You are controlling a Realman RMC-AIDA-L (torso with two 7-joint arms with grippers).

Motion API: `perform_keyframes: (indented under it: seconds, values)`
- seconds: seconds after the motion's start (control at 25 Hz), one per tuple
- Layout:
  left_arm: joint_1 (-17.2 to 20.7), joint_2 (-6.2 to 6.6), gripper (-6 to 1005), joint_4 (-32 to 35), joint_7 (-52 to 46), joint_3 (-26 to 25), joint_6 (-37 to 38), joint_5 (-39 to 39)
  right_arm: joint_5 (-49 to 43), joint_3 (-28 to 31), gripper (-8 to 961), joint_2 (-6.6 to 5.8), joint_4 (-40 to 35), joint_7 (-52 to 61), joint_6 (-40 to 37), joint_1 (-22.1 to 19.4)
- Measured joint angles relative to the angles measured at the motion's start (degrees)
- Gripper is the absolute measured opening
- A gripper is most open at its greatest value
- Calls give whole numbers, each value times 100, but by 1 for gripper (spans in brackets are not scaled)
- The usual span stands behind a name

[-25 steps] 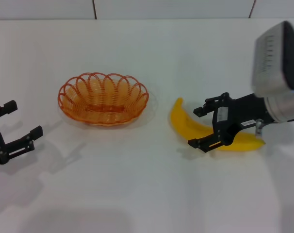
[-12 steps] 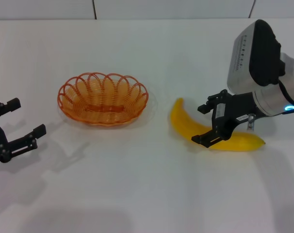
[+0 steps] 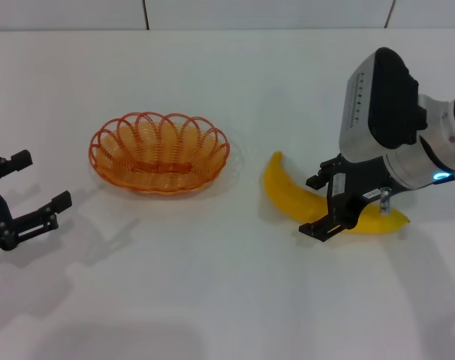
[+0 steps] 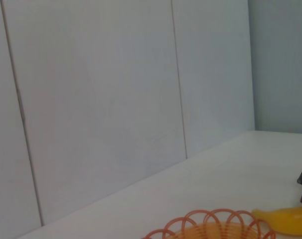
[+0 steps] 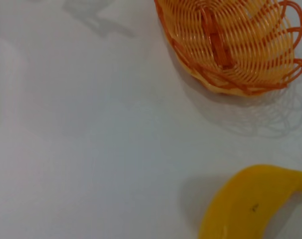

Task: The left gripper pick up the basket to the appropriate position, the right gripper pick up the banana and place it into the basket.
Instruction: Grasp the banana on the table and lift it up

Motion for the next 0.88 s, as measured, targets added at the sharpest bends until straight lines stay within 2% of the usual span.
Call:
perform_keyframes:
  seconds: [0.32, 0.88]
  values:
    - [-3, 0, 907, -3, 45, 9, 8, 3, -31, -5, 769, -15, 431, -4, 55, 285]
    - [-12, 0, 907, -3, 66, 15, 9, -1, -61, 3, 739, -5, 467, 24, 104, 313]
